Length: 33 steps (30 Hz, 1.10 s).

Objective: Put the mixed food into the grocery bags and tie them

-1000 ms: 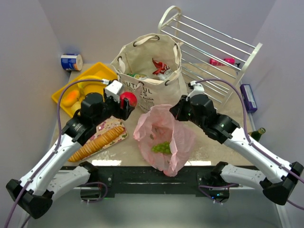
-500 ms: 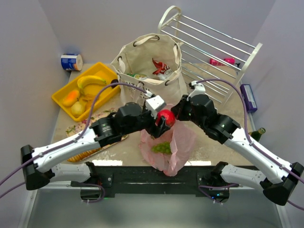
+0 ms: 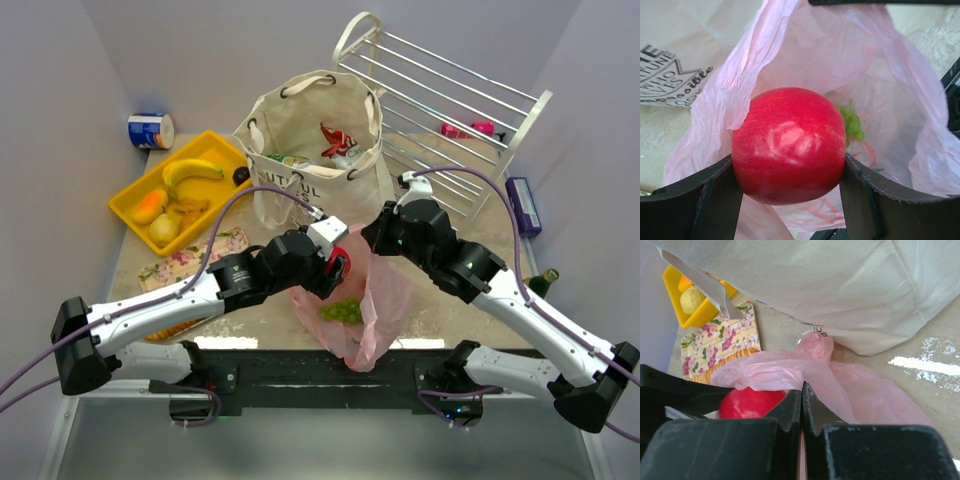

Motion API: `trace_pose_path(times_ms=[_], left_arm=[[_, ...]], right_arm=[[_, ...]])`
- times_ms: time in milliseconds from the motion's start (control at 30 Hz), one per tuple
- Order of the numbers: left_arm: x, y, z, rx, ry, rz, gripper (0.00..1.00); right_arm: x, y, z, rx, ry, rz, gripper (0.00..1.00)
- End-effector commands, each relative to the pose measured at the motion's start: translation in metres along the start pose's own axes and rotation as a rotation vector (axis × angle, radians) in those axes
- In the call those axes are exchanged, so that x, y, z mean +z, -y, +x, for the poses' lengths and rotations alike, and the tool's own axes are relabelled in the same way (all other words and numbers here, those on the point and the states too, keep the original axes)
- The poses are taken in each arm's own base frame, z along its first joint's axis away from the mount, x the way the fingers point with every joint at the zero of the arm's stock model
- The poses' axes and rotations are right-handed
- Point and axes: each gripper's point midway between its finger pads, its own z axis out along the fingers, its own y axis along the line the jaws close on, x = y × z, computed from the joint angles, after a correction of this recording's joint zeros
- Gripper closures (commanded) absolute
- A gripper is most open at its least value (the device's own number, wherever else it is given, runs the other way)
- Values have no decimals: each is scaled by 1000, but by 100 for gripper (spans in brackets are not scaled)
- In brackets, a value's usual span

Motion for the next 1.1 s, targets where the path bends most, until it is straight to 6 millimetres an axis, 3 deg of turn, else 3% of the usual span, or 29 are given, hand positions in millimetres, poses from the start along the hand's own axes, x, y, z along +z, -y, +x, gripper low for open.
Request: trace_pose_path(times_ms=[0, 33, 100, 133, 167, 300, 433, 567, 767, 933, 1067], left_arm=[[12, 7, -6, -26, 14, 11, 43], [11, 8, -9, -26, 23, 19, 31], [9, 11, -23, -31, 55, 26, 21], [7, 12, -28, -34, 63, 27, 4], [4, 13, -33, -43, 71, 31, 0], [-18, 17, -57, -67, 143, 65, 0], [-59, 7, -74, -100, 233, 52, 0], [-78, -9, -56, -159, 170, -19, 0], [-86, -18, -1, -247, 11, -69, 0], [-87, 1, 13, -300, -12, 49, 0], [-83, 15, 11, -325, 14, 127, 0]], right_arm=[[-10, -2, -19, 5, 67, -2, 100], [-11, -1, -19, 6, 68, 0, 100], [-12, -1, -20, 8, 71, -1, 100], [-12, 0, -19, 7, 70, 3, 100], [-12, 1, -20, 7, 72, 5, 100], [-12, 4, -21, -1, 77, 23, 100], [-10, 8, -19, -18, 68, 49, 100], [-9, 9, -22, -26, 74, 56, 100], [-4, 5, -23, -40, 69, 58, 100], [1, 2, -24, -45, 66, 55, 100], [4, 0, -27, -59, 63, 57, 100]])
